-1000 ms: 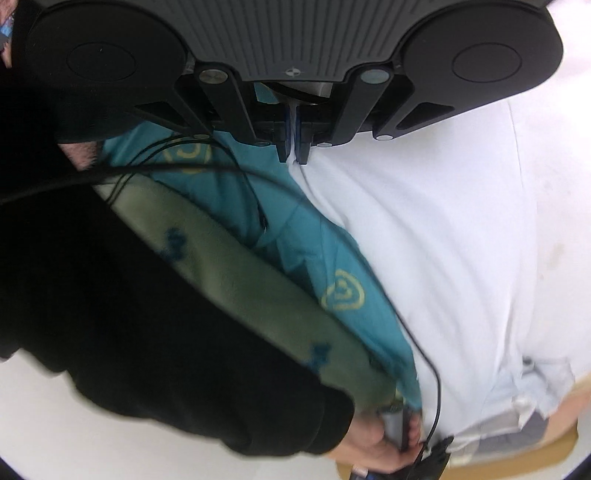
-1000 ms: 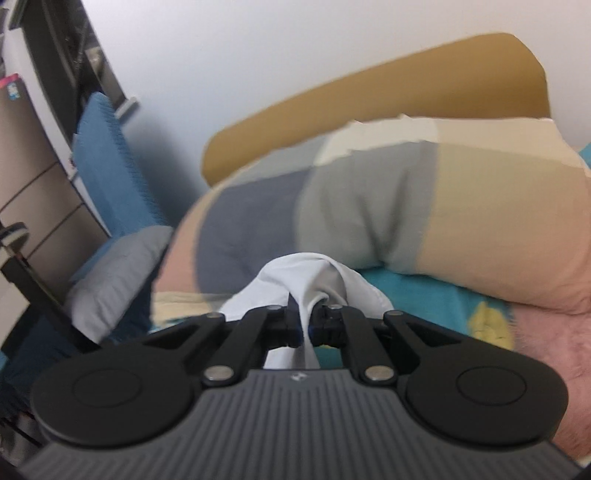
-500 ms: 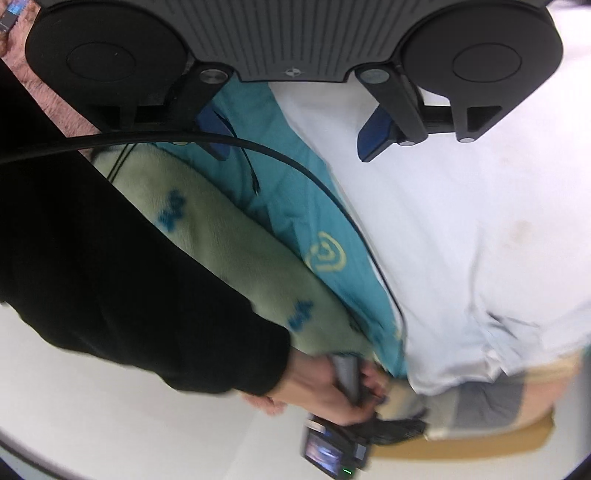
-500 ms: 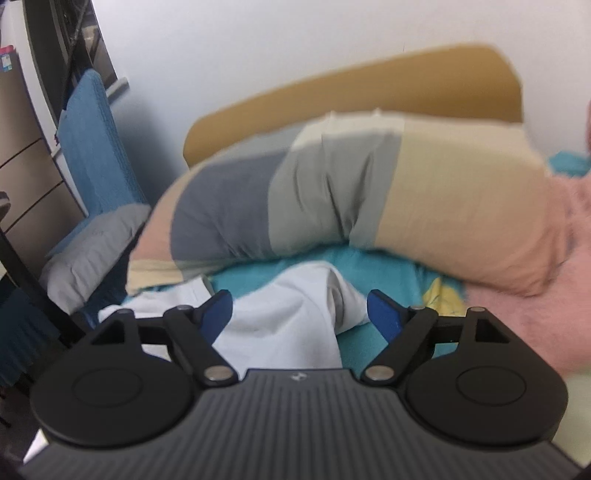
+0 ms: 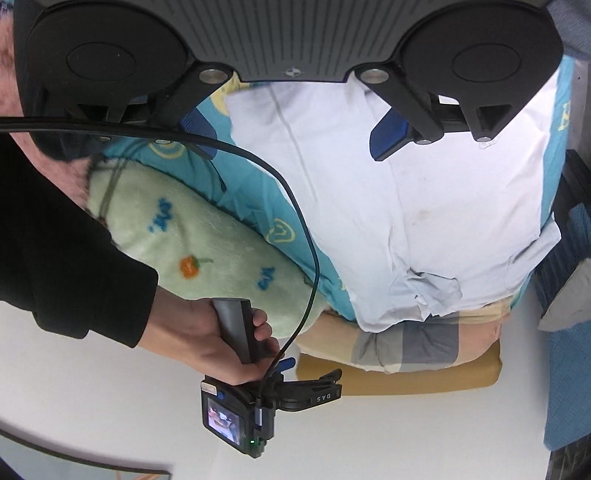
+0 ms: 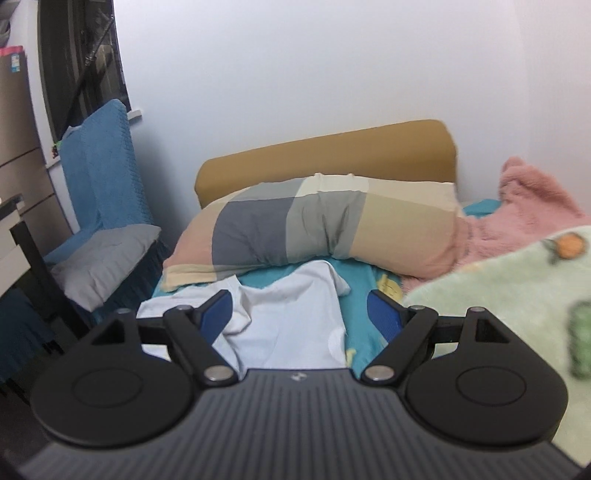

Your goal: Fold clothes

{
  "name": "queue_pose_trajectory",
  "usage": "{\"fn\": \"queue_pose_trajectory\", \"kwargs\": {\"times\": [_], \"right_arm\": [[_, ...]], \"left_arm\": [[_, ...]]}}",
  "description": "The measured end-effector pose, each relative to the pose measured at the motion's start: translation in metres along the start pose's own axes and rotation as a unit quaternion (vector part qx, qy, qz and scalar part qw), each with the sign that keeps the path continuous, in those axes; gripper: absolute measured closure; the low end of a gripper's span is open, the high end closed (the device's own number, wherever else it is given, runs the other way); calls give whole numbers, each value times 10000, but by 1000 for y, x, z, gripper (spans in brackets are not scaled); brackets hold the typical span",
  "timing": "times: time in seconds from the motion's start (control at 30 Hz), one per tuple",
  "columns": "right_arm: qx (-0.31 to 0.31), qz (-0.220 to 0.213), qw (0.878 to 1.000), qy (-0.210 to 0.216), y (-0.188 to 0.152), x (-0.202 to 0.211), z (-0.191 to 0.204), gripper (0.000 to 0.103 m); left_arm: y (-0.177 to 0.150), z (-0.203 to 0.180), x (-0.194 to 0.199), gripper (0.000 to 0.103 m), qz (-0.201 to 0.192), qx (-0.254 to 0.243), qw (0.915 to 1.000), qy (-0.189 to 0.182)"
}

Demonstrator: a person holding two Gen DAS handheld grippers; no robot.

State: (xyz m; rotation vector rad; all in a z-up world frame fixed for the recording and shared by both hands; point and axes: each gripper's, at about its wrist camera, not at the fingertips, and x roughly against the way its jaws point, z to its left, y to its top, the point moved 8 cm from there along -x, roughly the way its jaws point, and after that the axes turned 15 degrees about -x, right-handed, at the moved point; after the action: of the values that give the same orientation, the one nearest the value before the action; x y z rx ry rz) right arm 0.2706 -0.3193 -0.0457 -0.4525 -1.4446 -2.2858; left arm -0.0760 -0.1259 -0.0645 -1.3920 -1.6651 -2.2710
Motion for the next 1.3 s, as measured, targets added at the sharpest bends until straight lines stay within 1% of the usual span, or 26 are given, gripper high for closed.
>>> {"fn": "queue_pose_trajectory", "kwargs": {"times": [0.07,0.17,0.23,0.3,0.4,0.47,0.6,0.67,0.8,0.87,0.93,1.0,1.07,1.13,1.17,1.23,1.3], "right_arm": [[-49,-21,10000,-77,1,16,3,21],[-212,-94,9997,-41,11,40,11,21],[-272,-174,9995,-7,25,57,19,21],[-199,-354,9992,20,46,77,30,21],[-86,-692,9975,83,79,108,44,21],[-71,-854,9963,87,95,126,48,21],[-162,-1039,9941,261,104,154,47,21],[-171,-1086,9936,277,93,164,44,21],[-359,-1055,9937,151,45,168,30,21],[-561,-986,9935,84,16,161,20,21],[-783,-884,9930,16,-13,152,11,21],[-1050,-669,9922,-28,-38,138,3,21],[-1193,-417,9920,-48,-55,124,-1,21],[-1179,-280,9926,-41,-66,114,-3,21],[-1162,-246,9929,-64,-71,109,-5,21],[-1227,-240,9918,-252,-77,97,-15,21],[-1286,-254,9904,-434,-85,83,-25,21]], "left_arm": [[-8,-3,13,7,-15,-101,9999,58],[-20,-8,26,6,20,-215,9997,121],[-27,-11,29,6,66,-218,9997,129],[-30,-16,31,6,68,-227,9997,114],[-29,-21,31,6,-13,-278,9995,130],[-27,-24,31,6,-81,-315,9993,156],[-21,-12,24,6,-112,-248,9992,289],[-13,3,16,6,-99,-136,9990,422],[14,51,-13,5,-3,177,9971,747],[29,77,-38,4,103,388,9960,799],[42,104,-71,4,307,613,9944,800],[55,131,-107,4,411,828,9914,922],[66,157,-147,4,535,1070,9866,1112],[75,182,-188,4,613,1326,9805,1314],[80,195,-209,4,631,1459,9770,1423],[88,220,-248,4,611,1687,9689,1703],[96,241,-284,4,537,1758,9621,2016]]}}
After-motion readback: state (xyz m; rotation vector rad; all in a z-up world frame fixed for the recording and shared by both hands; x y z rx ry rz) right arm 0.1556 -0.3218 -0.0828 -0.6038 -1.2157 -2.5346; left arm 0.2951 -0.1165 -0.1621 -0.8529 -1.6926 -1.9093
